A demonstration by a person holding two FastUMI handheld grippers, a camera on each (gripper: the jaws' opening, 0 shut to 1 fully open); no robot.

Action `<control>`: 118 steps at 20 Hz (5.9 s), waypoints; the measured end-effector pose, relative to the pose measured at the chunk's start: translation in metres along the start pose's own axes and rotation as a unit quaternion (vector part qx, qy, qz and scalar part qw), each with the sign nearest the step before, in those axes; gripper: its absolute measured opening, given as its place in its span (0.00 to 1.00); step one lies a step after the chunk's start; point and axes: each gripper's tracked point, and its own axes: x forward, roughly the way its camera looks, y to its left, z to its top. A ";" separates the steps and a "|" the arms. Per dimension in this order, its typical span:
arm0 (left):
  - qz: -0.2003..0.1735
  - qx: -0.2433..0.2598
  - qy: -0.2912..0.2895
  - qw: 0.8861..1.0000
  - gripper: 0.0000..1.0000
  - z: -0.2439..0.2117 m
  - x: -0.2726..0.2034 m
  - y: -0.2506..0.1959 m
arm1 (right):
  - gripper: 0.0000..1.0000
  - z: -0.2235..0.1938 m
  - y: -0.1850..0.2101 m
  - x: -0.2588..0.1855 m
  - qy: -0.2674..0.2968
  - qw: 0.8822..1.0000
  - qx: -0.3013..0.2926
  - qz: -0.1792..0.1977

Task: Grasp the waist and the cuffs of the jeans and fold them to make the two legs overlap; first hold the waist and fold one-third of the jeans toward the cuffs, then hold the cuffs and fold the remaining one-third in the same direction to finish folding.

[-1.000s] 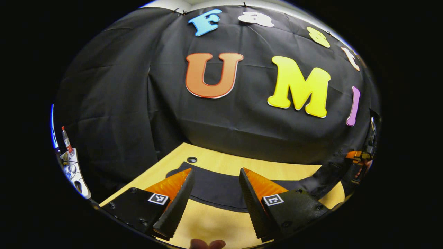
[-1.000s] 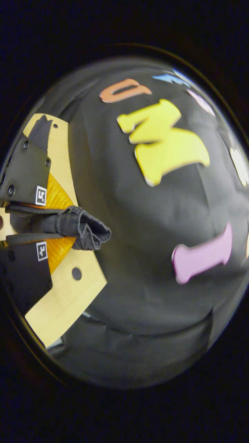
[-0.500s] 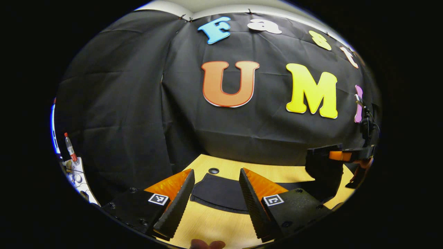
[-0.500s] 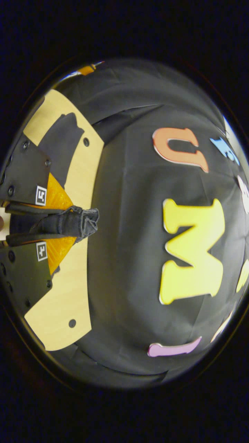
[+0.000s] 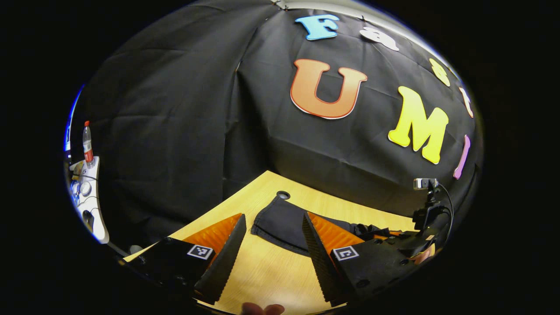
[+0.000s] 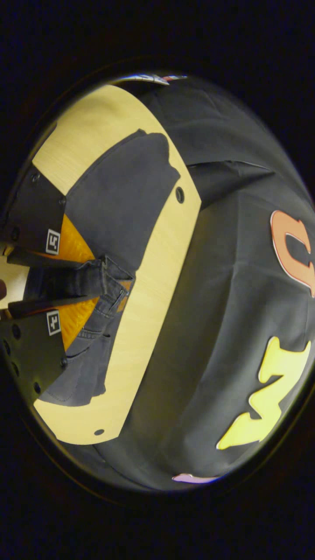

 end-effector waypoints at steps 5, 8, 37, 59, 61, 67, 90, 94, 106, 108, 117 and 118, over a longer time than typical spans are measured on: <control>-0.012 -0.016 0.018 1.000 0.84 -0.009 0.017 0.008 | 0.91 0.008 0.038 -0.026 -0.012 0.998 0.004 0.054; -0.034 -0.041 0.044 0.998 0.84 -0.023 0.033 0.008 | 0.94 0.024 0.040 -0.059 -0.027 0.997 0.007 0.067; 0.174 -0.423 0.352 0.816 0.84 -0.109 0.175 0.025 | 0.94 -0.005 -0.145 -0.200 -0.039 0.990 0.133 -0.020; 0.223 -0.397 0.277 0.846 0.07 -0.130 0.186 0.022 | 0.94 -0.076 -0.207 -0.206 0.015 0.974 0.215 -0.077; 0.208 -0.417 0.264 0.845 0.05 -0.127 0.188 0.020 | 0.94 -0.077 -0.208 -0.214 0.005 0.975 0.205 -0.081; 0.147 -0.368 0.229 0.889 0.00 -0.083 0.188 -0.005 | 0.94 -0.084 -0.203 -0.233 0.000 0.976 0.202 -0.079; -0.217 0.111 0.095 0.965 0.04 -0.028 0.065 -0.399 | 0.96 -0.154 -0.293 -0.376 -0.055 0.954 0.243 -0.169; -0.220 0.195 0.118 0.949 0.04 -0.130 0.086 -0.434 | 0.96 -0.197 -0.313 -0.387 -0.015 0.949 0.260 -0.180; -0.127 0.263 0.126 0.948 0.19 -0.233 0.106 -0.425 | 0.96 -0.205 -0.347 -0.375 -0.007 0.955 0.249 -0.163; -0.124 0.236 0.134 0.954 0.24 -0.230 0.101 -0.423 | 0.96 -0.195 -0.344 -0.367 -0.016 0.959 0.240 -0.148; -0.181 0.186 0.078 0.962 0.75 -0.155 0.010 -0.433 | 0.94 -0.124 -0.316 -0.360 -0.090 0.971 0.204 -0.090; -0.189 0.173 0.051 0.965 0.74 -0.125 -0.005 -0.430 | 0.94 -0.108 -0.309 -0.366 -0.109 0.970 0.199 -0.090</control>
